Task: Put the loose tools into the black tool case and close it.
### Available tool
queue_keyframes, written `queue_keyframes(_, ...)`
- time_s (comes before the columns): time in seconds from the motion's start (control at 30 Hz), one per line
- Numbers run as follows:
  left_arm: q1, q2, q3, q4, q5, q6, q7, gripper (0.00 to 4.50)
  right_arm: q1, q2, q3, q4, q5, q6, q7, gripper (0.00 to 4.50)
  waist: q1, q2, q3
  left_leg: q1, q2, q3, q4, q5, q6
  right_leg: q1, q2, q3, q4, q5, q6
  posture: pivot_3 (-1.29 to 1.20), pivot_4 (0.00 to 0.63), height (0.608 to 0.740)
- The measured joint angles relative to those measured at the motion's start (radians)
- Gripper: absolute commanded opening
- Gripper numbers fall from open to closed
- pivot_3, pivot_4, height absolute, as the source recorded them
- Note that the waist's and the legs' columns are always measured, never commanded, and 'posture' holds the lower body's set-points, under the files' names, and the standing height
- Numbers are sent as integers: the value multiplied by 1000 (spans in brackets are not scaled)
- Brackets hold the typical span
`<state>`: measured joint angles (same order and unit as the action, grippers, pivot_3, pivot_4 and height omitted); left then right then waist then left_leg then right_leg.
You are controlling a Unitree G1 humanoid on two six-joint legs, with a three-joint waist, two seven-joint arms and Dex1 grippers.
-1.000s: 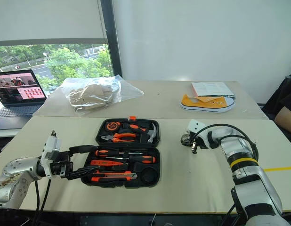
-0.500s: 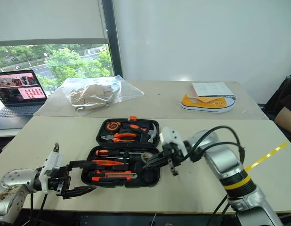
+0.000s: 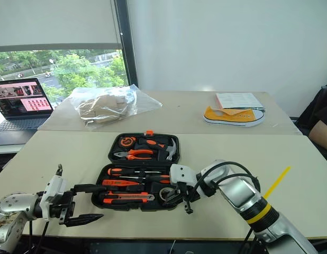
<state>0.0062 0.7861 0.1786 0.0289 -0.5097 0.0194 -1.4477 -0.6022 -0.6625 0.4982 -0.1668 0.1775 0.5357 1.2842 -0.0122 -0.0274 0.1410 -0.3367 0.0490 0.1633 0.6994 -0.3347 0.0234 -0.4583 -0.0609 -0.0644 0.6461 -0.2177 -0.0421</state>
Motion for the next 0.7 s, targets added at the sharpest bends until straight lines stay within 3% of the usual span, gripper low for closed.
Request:
queue_keyframes(0.13,-1,0,4,16,0,-12,4,4500,-17,3,-3,3,-8,0,-11,2346,1,0,0,0,0,0,0,0,0,0,0,0,0,0,0,0,150,740)
queue_keyframes(0.23,-9,0,21,34,0,-15,20,4500,-50,-21,-11,-3,41,21,59,3343,0,0,0,-1,0,-1,-1,0,0,-1,0,-1,0,0,0,0,150,740)
queue_keyframes(0.4,-49,1,64,81,-4,33,102,4500,-63,-35,-152,-1,231,51,183,3343,1,-1,0,-1,0,-1,-1,-1,1,0,0,-1,-1,0,0,0,150,740)
queue_keyframes(0.5,-136,-20,93,157,39,31,251,4500,-67,-21,-255,88,258,1,158,3343,5,-2,0,0,0,-1,0,-1,1,1,0,-1,-1,1,0,0,150,740)
queue_keyframes(0.53,-161,-29,100,180,55,32,299,3996,-67,-8,-280,134,251,-28,131,3408,6,-2,0,1,0,-1,0,-1,1,2,0,-1,-1,1,0,0,150,740)
queue_keyframes(0.57,-210,-53,99,202,85,53,389,3648,-66,-7,-288,251,176,-154,75,2774,8,-2,0,0,-2,-1,1,-1,1,2,-1,-1,0,1,0,0,150,740)
queue_keyframes(0.63,-229,-67,92,203,104,80,445,3165,-56,-11,-286,338,109,-240,32,2378,8,-3,0,0,-1,0,0,0,2,2,-1,0,-1,2,1,0,150,740)
queue_keyframes(0.7,-249,-90,58,190,137,144,524,2400,-43,5,-284,458,29,-330,-46,1615,7,-3,0,0,-1,1,0,0,2,1,-1,0,0,2,1,0,150,740)
